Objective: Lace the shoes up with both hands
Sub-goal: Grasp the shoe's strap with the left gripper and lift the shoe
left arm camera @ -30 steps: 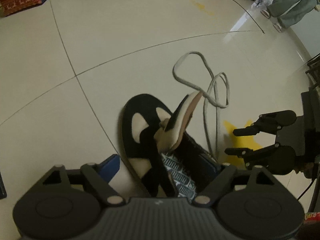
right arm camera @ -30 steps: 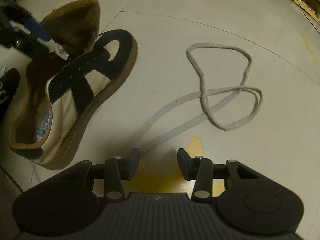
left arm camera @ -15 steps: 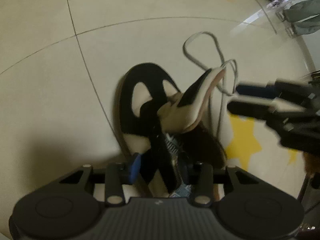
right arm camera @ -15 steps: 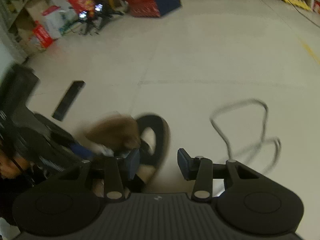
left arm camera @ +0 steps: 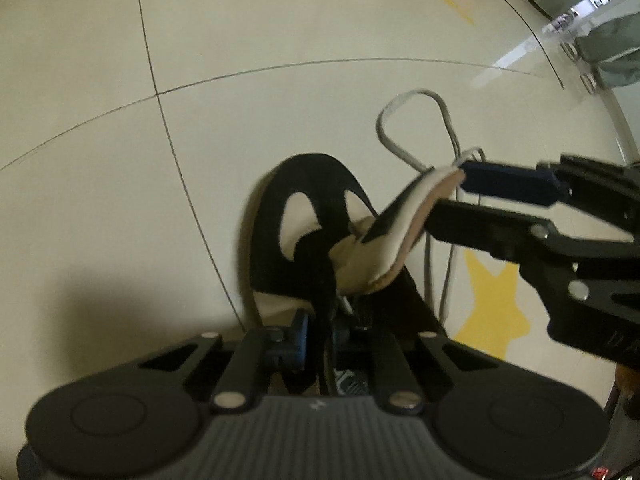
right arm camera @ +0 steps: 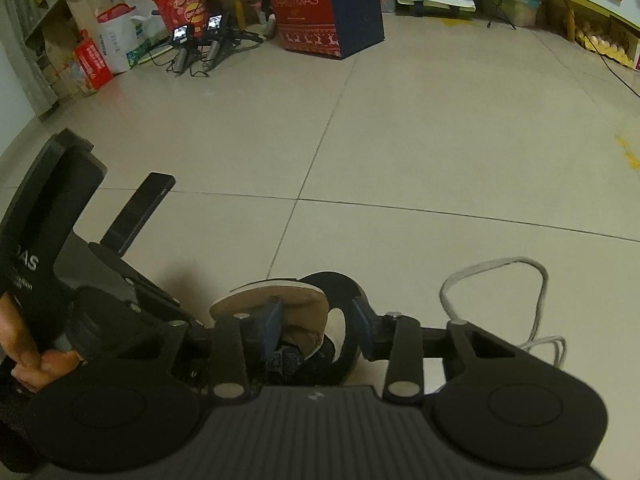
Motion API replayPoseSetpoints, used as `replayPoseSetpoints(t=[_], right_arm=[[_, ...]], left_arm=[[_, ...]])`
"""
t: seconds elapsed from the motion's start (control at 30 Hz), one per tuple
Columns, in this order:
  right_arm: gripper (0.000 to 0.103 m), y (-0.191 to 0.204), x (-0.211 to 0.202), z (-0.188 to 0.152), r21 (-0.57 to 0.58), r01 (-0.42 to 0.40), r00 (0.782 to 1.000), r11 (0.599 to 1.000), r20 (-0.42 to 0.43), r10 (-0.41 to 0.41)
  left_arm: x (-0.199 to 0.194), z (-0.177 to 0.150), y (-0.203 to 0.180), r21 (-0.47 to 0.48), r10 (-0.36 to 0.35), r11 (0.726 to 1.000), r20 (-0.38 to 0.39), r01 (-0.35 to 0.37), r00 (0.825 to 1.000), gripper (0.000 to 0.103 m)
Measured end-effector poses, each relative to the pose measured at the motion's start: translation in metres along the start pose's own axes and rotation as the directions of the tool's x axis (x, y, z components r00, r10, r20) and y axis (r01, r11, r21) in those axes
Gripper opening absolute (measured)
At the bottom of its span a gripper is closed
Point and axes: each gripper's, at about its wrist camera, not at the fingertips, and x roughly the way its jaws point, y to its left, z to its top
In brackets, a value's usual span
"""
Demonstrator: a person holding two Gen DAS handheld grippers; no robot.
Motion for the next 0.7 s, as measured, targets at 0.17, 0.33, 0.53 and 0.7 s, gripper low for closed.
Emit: replayPoseSetpoints(t=[0.17,0.33,0.53,0.7], right_arm=[[0.035,-0.005,0.002,0.002,0.018,0.027,1.000,0.999,-0.009,-0.027],[0.035,-0.004,-0.001,0.002,0.013,0.037,0.999,0.999,-0.006,-0.037],[0.042,-0.007,-0.005,0.006,0.019,0.051,0.998,0.999,-0.024,-0.050],[0.051,-0.009,-0.013,0.007,0.037,0.056,0.998,0.998,0.004,-0.056]], left_arm=[[-0.005,0.013,0.006,0.010,-0.017,1.000,0.080,0.016,0.997,0.011],[0.000,0.018,0.006,0.027,-0.027,0.999,0.064,0.025,0.998,0.013],[0.001,0.018,0.011,0.006,-0.042,0.999,0.046,0.042,0.998,0.017],[0.003,0.018,0.017,-0.018,-0.062,0.998,0.023,0.062,0.998,0.023]])
